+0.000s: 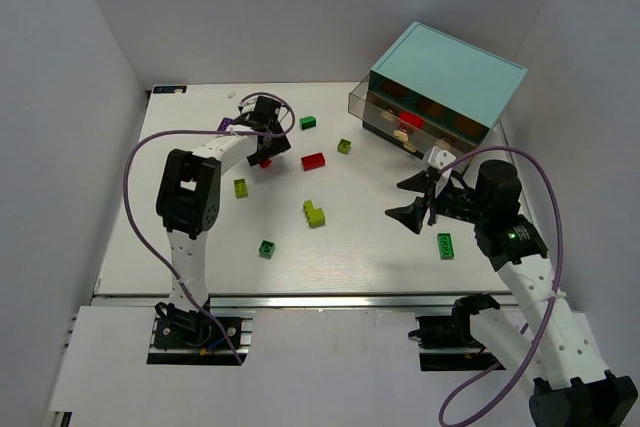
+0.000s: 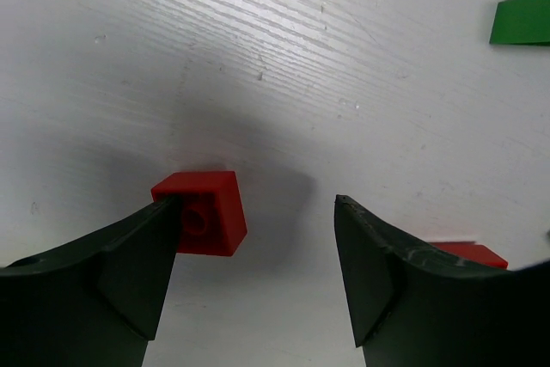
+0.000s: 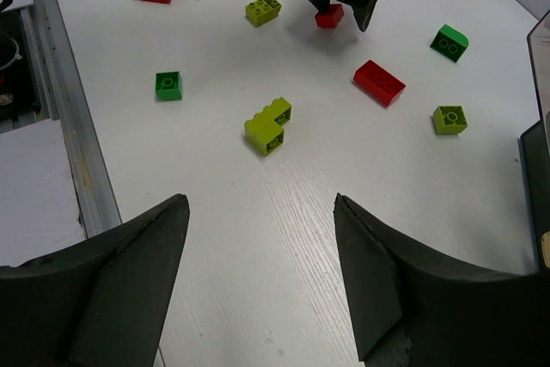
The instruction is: Sort the legos into containers by color
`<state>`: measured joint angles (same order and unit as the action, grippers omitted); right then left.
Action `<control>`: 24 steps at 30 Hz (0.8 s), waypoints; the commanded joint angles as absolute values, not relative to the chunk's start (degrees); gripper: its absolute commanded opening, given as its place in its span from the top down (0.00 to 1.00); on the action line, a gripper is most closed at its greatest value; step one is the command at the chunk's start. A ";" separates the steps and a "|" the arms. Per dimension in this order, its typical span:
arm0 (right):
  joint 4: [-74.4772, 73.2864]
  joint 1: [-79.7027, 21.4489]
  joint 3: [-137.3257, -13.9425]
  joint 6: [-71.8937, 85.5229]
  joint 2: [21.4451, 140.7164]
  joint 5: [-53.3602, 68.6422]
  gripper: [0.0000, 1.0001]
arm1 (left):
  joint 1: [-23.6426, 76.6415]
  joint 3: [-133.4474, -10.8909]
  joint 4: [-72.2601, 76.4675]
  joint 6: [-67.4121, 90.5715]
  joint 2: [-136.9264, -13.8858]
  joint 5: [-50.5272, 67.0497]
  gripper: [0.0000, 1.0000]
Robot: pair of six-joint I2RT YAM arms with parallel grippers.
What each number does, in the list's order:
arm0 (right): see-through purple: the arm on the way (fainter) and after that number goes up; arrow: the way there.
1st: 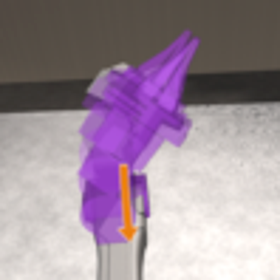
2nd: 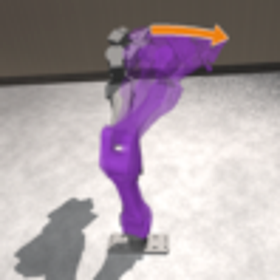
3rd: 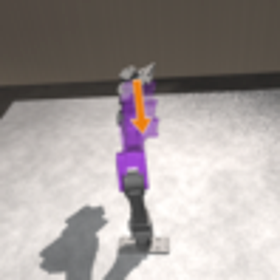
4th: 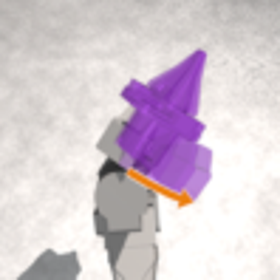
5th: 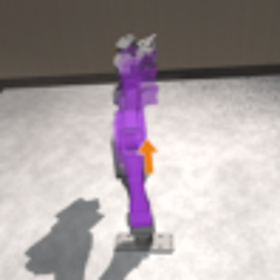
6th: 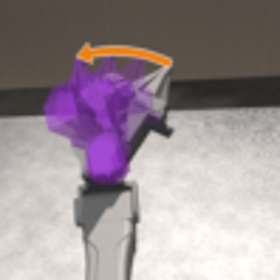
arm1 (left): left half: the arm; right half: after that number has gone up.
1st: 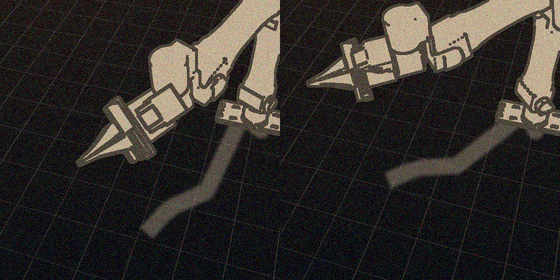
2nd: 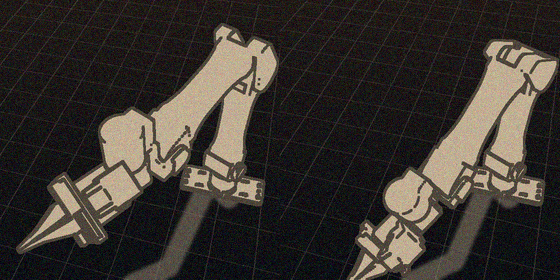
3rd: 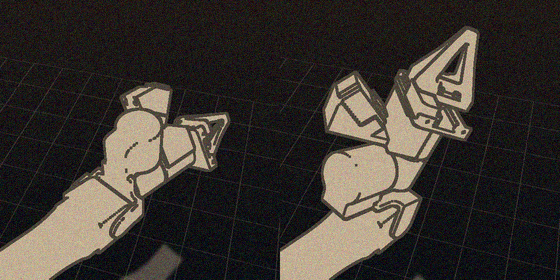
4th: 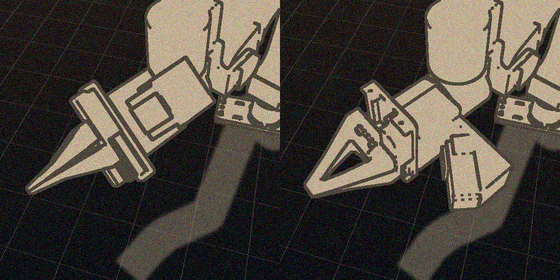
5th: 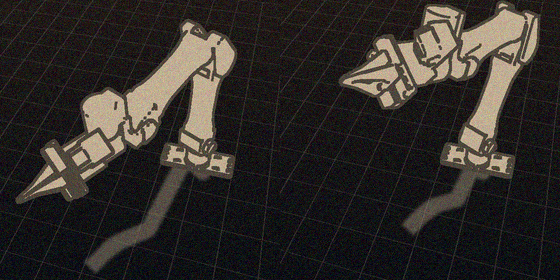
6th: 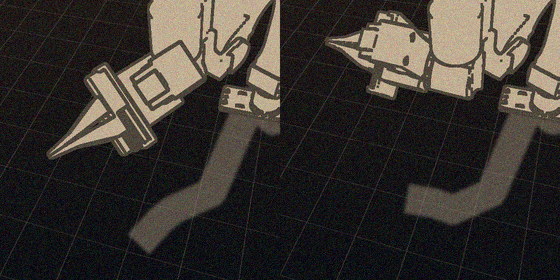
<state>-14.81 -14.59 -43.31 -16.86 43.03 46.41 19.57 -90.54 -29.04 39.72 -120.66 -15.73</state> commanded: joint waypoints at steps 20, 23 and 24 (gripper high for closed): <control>-12.13 -14.41 -43.86 -16.44 44.38 45.62 0.27 | 19.16 -82.80 -18.90 32.96 -105.74 -8.45 0.25; -12.39 -14.24 -43.86 -16.35 44.65 45.62 0.27 | 19.16 -81.30 -17.58 31.73 -104.07 -4.93 0.27; -12.39 -14.50 -43.86 -16.43 44.74 45.70 0.27 | 19.16 -80.43 -16.88 31.38 -103.80 -3.96 0.28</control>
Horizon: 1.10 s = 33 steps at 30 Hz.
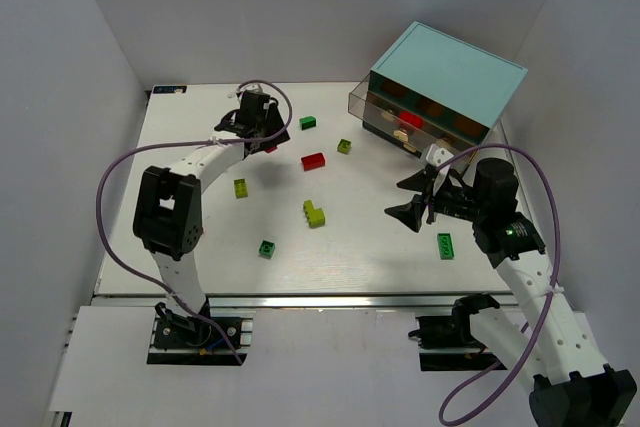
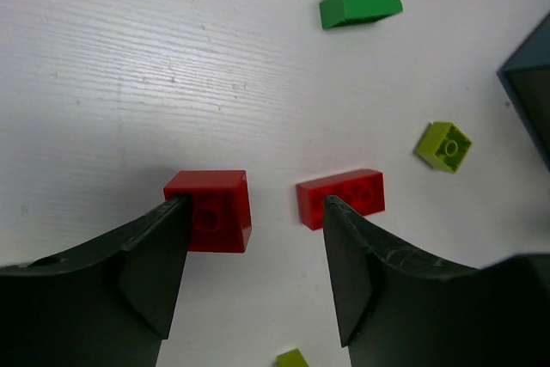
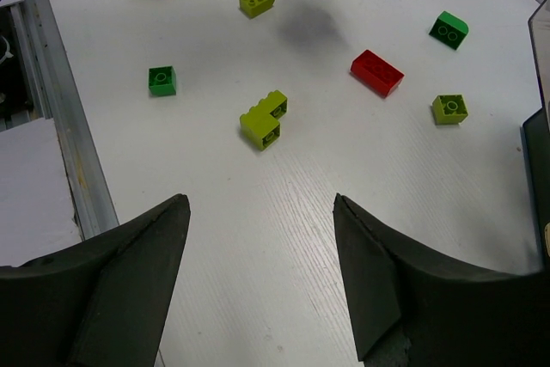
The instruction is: Sort the legos into containers by color
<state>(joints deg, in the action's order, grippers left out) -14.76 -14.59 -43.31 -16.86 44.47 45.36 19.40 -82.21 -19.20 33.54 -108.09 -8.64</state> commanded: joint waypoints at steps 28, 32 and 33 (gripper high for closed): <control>-11.87 -14.24 -44.21 -15.91 43.95 43.25 0.28 | 21.00 -77.07 -0.45 37.43 -90.70 28.29 0.81; -11.16 -13.80 -44.38 -15.56 42.02 38.77 0.27 | 22.14 -80.59 9.99 43.93 -94.38 30.93 0.81; -10.64 -13.62 -44.38 -15.56 41.14 37.80 0.27 | 22.15 -81.47 11.50 46.56 -96.48 31.29 0.80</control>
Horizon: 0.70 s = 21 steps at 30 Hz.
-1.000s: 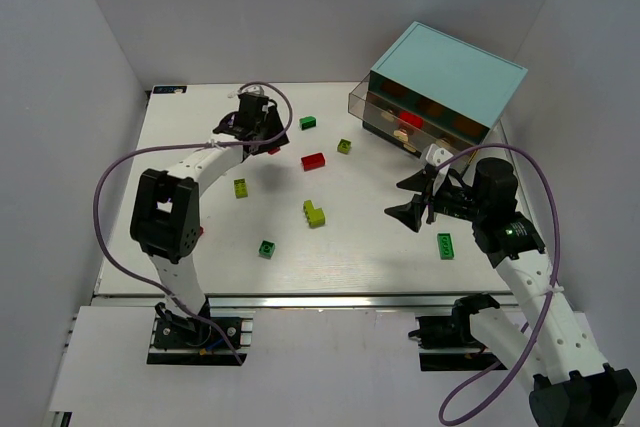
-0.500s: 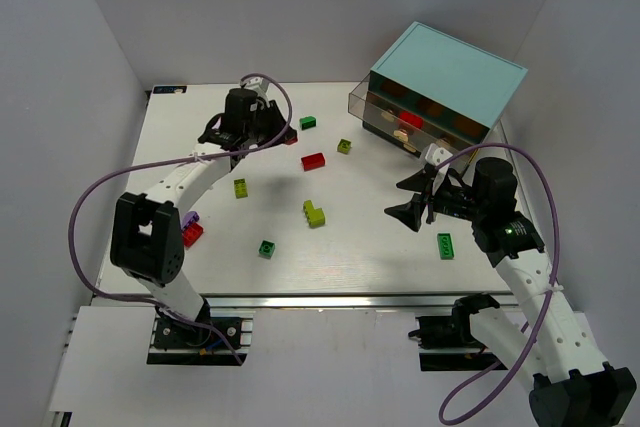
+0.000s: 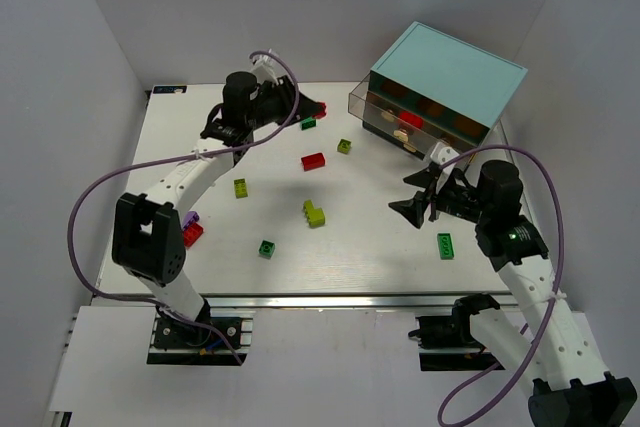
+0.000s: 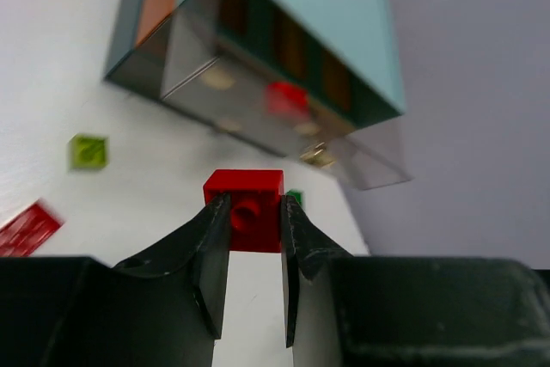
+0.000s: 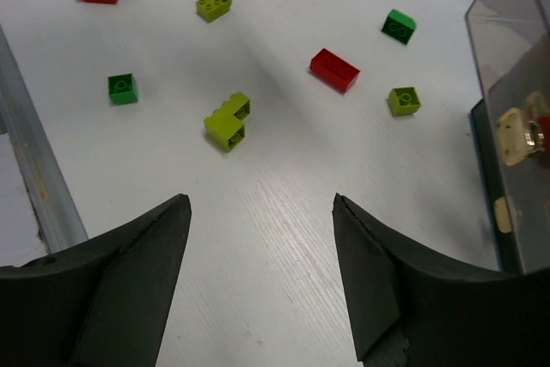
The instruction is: Sort the legos into containers by color
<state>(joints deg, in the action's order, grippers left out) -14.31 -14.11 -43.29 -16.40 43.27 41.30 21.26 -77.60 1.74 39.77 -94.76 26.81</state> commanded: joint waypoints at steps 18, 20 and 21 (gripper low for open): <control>-9.40 -12.92 -50.36 -11.69 41.57 25.75 0.17 | 31.28 -108.70 19.87 57.83 -120.84 24.79 0.79; -9.40 -12.83 -50.19 -11.69 41.05 25.05 0.17 | 31.29 -110.12 17.94 57.40 -122.77 23.47 0.78; -9.58 -12.75 -50.27 -11.69 40.96 24.61 0.17 | 31.29 -111.00 17.06 57.22 -123.04 22.94 0.75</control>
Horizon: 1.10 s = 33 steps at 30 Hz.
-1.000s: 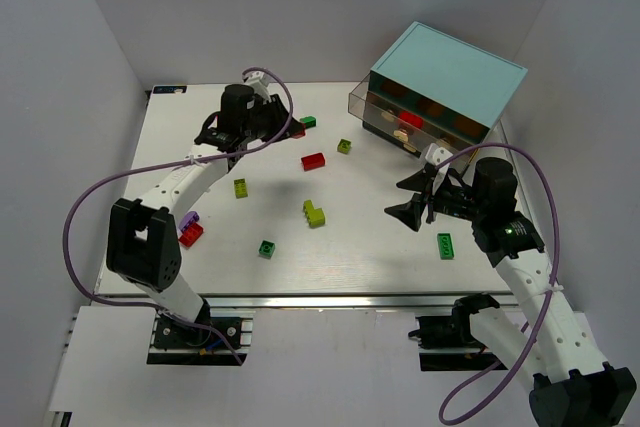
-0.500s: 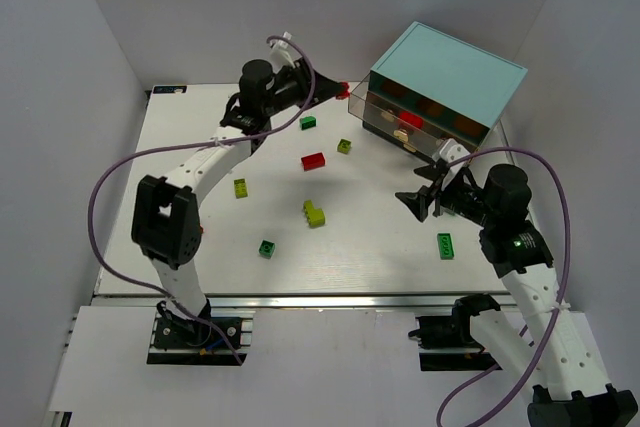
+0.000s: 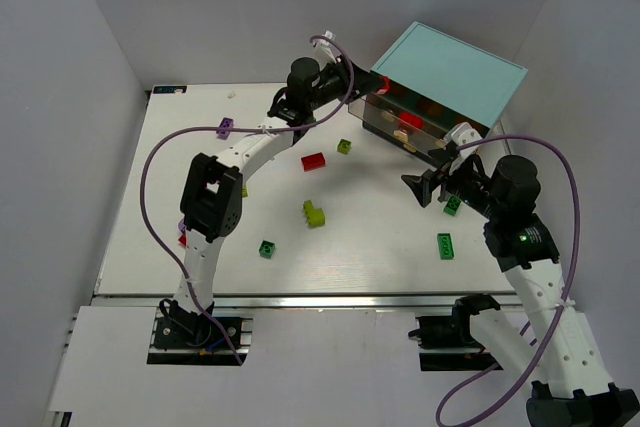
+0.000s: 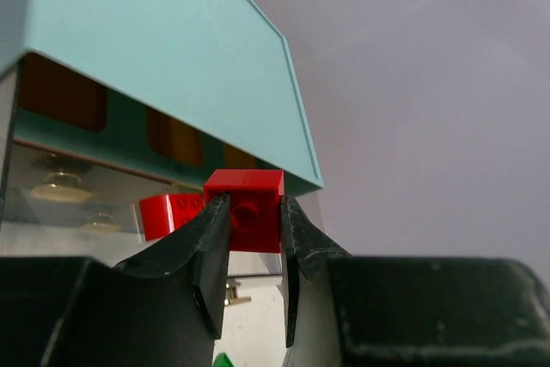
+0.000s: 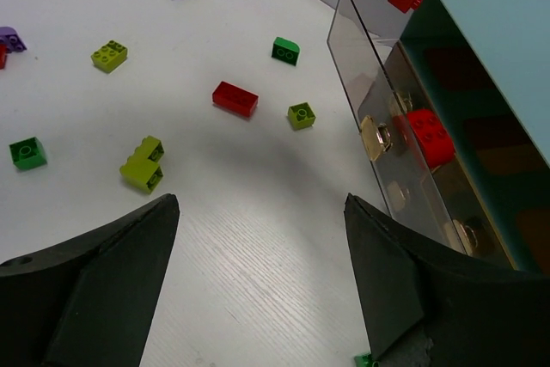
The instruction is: Sort the legos into containers by color
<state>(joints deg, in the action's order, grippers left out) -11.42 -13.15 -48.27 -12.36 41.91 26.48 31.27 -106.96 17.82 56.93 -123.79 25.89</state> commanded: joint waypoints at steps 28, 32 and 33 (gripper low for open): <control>-10.81 -11.87 -51.33 -11.25 38.76 24.17 0.15 | 32.34 -103.98 7.47 52.74 -119.80 15.03 0.48; -10.64 -11.69 -50.80 -11.07 38.76 24.52 0.14 | 32.34 -99.50 9.14 52.73 -116.47 14.33 0.47; -10.63 -11.69 -50.80 -10.99 38.67 24.61 0.14 | 32.34 -98.19 9.49 52.65 -115.93 14.07 0.47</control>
